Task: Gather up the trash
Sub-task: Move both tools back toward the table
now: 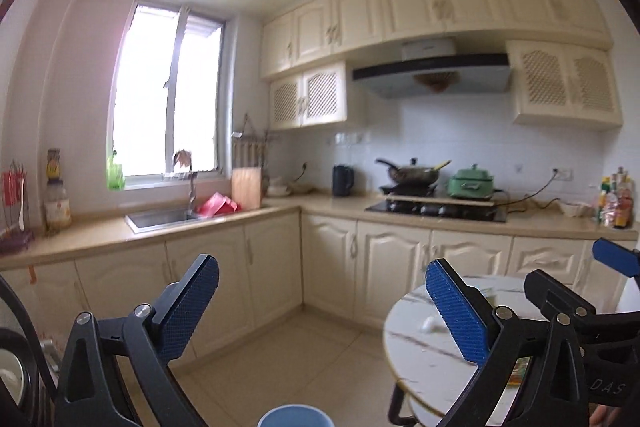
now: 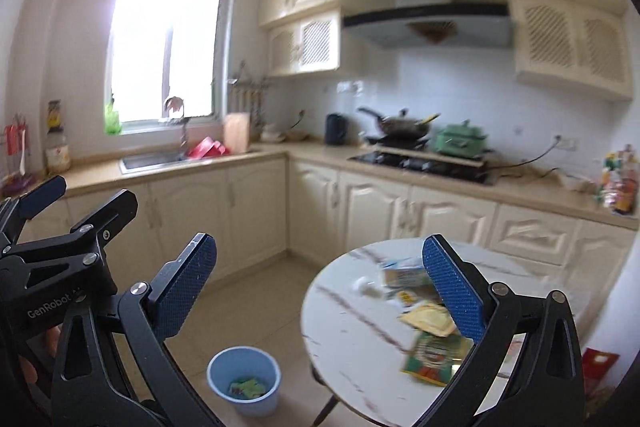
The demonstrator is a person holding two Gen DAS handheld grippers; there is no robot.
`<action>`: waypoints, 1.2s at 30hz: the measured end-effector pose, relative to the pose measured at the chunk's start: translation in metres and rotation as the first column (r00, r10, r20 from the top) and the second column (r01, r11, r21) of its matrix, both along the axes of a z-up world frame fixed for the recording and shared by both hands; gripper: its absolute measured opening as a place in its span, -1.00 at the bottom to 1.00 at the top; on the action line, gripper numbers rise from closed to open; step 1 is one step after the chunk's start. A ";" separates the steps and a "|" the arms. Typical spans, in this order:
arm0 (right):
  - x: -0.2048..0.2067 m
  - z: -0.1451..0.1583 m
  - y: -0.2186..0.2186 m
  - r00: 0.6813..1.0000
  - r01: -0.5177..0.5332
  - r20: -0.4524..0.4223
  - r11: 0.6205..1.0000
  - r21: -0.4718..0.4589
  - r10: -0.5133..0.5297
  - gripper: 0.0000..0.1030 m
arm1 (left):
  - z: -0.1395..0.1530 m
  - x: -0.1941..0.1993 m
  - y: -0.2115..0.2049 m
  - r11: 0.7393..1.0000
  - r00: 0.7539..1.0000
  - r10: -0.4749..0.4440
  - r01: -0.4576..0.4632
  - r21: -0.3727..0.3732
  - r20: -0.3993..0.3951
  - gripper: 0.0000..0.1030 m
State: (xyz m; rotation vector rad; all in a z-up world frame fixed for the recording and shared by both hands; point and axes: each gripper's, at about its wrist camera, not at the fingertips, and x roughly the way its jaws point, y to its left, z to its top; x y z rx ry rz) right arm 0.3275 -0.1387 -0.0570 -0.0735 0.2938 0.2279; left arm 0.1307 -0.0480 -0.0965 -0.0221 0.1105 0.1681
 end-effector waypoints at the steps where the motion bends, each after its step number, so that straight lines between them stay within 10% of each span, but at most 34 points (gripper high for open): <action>1: -0.009 0.006 -0.007 1.000 0.018 0.013 1.000 0.001 -0.018 1.00 | -0.004 -0.013 -0.002 1.000 1.000 -0.010 0.010 0.004 0.010 0.99; 17: -0.075 0.055 -0.069 0.980 0.154 0.118 0.987 0.036 -0.157 1.00 | -0.016 -0.103 -0.008 0.995 0.990 -0.100 0.098 0.033 0.100 0.99; 36: -0.025 0.013 -0.113 0.970 0.244 0.008 0.969 0.036 -0.245 1.00 | -0.004 0.048 -0.023 0.981 0.979 -0.189 0.192 0.029 -0.081 0.99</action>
